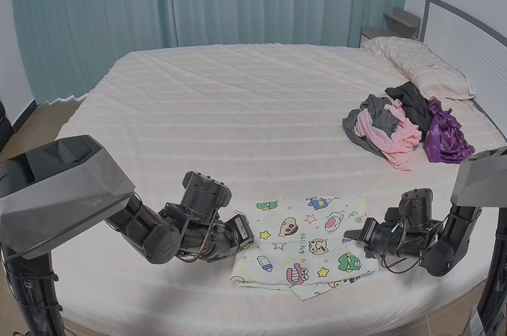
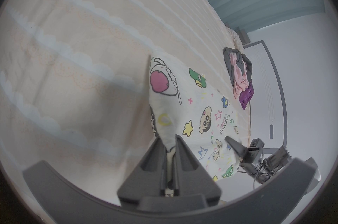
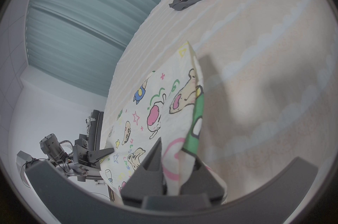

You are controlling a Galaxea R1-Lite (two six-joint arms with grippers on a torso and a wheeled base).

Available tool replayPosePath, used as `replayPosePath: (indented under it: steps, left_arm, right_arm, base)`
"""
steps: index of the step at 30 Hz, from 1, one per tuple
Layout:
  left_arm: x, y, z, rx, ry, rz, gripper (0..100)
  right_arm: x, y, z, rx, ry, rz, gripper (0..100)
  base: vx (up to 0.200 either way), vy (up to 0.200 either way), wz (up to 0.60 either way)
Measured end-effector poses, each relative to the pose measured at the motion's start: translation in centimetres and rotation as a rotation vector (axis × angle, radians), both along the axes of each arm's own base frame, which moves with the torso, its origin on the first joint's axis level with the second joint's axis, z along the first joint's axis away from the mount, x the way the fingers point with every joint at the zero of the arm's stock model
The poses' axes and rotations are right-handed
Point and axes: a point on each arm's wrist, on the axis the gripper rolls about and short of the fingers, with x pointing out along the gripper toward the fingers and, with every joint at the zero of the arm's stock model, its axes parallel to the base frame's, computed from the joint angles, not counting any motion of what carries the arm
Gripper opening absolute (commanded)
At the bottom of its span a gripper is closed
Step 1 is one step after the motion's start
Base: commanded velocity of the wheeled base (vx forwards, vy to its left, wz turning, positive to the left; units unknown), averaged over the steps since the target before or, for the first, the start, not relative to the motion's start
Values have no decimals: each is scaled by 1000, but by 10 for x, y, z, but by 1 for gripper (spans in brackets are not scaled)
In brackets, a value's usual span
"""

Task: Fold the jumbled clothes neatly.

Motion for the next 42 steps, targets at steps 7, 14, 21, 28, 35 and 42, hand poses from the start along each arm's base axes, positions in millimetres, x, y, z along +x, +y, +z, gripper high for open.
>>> replayPosePath:
  steps: [7, 14, 21, 28, 35, 42]
  left_arm:
    - [-4, -2, 9, -19, -5, 5, 0]
    - [-8, -4, 12, -23, -9, -4, 0]
    - [-10, -4, 15, -31, -9, -1, 0]
    - [-10, -5, 17, -35, -13, -2, 0]
    - [-12, -7, 17, -36, -14, -8, 0]
    - [-12, -7, 18, -37, -15, -9, 0]
  right_arm:
    - [-4, -1, 1, 10, 6, -8, 0]
    - [-4, -4, 8, 29, -5, -26, 0]
    - [-6, -5, 13, 34, -21, -28, 0]
    - [-8, -7, 16, 35, -28, -33, 0]
    - [-8, -9, 19, 38, -36, -42, 0]
    - [-8, -10, 20, 37, -40, -43, 0]
  base:
    - [0, -200, 0]
    - [0, -200, 0]
    - [0, -200, 0]
    - [0, -200, 0]
    - [0, -200, 0]
    - [0, -200, 0]
